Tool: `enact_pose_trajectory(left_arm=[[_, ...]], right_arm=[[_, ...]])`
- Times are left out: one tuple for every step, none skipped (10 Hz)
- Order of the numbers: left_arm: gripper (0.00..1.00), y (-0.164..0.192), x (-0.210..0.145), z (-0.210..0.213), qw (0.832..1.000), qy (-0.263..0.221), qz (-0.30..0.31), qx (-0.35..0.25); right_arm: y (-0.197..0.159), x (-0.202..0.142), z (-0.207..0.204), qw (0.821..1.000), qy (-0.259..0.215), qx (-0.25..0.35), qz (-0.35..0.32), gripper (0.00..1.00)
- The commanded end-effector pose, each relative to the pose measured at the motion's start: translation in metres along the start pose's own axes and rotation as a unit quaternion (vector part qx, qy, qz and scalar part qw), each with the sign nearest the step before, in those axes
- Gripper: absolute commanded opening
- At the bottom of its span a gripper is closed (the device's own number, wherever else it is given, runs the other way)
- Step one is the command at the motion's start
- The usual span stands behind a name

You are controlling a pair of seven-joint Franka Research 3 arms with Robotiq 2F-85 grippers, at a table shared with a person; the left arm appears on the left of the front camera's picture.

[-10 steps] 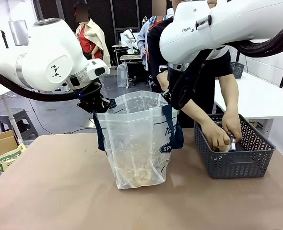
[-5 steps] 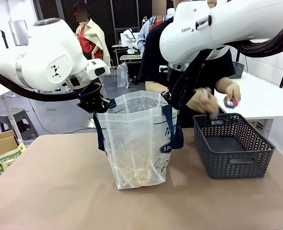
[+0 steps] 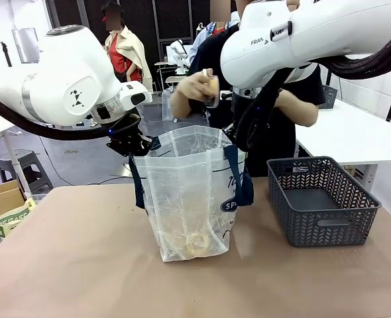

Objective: Transfer purchased items from the store into the shopping bag.
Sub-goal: Move the Reusable shopping bag to the right side of the table.

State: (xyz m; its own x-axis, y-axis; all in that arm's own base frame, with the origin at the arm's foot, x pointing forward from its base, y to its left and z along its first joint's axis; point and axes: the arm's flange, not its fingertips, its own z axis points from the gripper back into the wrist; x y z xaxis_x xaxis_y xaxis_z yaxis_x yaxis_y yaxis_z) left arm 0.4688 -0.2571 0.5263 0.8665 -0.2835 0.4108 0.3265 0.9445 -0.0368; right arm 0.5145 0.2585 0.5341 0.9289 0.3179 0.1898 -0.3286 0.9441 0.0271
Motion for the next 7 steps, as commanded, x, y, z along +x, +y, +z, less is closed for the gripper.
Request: enact_pose_trajectory(left_arm=[[0.0,0.0011,-0.0007,0.0012,1.0,-0.001,0.008,0.004],[0.0,0.0011,-0.0007,0.0012,1.0,-0.001,0.008,0.004],[0.0,0.0011,-0.0007,0.0012,1.0,-0.001,0.008,0.004],[0.0,0.0011,-0.0007,0.0012,1.0,-0.001,0.008,0.004],[0.0,0.0011,-0.0007,0.0012,1.0,-0.001,0.008,0.004],[0.0,0.0011,-0.0007,0.0012,1.0,-0.001,0.008,0.004],[0.0,0.0011,-0.0007,0.0012,1.0,-0.001,0.008,0.004]], right_arm=[[-0.0012,0.0005,0.0013,1.0,-0.001,0.0,-0.007,0.0],[-0.0012,0.0005,0.0013,1.0,-0.001,0.0,-0.007,0.0],[-0.0012,0.0005,0.0013,1.0,-0.001,0.0,-0.007,0.0],[-0.0012,0.0005,0.0013,1.0,-0.001,0.0,-0.007,0.0],[-0.0012,0.0005,0.0013,1.0,-0.001,0.0,-0.007,0.0],[-0.0012,0.0005,0.0013,1.0,-0.001,0.0,-0.007,0.0],[-0.0012,0.0005,0.0013,1.0,-0.001,0.0,-0.007,0.0]])
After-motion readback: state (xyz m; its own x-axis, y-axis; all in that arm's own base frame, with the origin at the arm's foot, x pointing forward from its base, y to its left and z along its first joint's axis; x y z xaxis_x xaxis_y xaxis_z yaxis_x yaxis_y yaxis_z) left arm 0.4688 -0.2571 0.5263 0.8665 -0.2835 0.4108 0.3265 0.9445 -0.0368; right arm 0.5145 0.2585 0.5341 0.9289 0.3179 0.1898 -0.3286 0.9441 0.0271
